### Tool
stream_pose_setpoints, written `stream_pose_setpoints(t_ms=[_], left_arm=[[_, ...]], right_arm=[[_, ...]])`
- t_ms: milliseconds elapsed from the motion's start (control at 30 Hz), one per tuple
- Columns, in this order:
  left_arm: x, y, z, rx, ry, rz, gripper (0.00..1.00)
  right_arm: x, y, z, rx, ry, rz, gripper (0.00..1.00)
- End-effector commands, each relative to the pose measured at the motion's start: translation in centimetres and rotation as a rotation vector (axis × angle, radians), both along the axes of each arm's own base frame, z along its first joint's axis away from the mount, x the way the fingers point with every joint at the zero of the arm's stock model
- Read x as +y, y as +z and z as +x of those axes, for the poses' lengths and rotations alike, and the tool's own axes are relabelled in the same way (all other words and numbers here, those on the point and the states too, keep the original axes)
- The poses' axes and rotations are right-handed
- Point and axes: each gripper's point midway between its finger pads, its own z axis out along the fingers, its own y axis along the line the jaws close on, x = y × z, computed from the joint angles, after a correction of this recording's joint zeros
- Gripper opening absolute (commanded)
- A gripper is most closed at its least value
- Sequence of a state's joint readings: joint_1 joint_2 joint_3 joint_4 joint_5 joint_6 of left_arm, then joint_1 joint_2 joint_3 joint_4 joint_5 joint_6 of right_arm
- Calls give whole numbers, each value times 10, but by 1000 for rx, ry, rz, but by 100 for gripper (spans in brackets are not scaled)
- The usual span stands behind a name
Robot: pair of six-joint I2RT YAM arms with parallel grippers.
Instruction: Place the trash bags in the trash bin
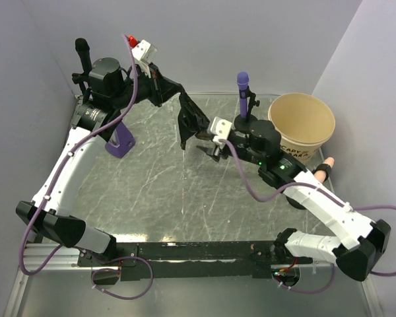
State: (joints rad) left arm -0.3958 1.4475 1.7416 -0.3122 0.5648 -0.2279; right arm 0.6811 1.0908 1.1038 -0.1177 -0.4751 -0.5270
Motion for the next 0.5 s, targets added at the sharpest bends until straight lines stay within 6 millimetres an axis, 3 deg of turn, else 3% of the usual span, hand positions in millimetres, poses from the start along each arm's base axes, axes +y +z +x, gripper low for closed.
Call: stream_pose_setpoints(t_ms=[0, 300, 333, 467], left_arm=[[2, 39, -18, -80, -31, -61, 1], [4, 38, -22, -74, -57, -79, 1], [5, 37, -23, -74, -62, -77, 1], [9, 27, -25, -82, -59, -53, 1]], right_arm=[[-4, 37, 43, -146, -216, 81, 59], [-6, 53, 64, -145, -309, 139, 57], [-6, 56, 64, -144, -314, 146, 49], [-13, 66, 64, -150, -321, 141, 3]])
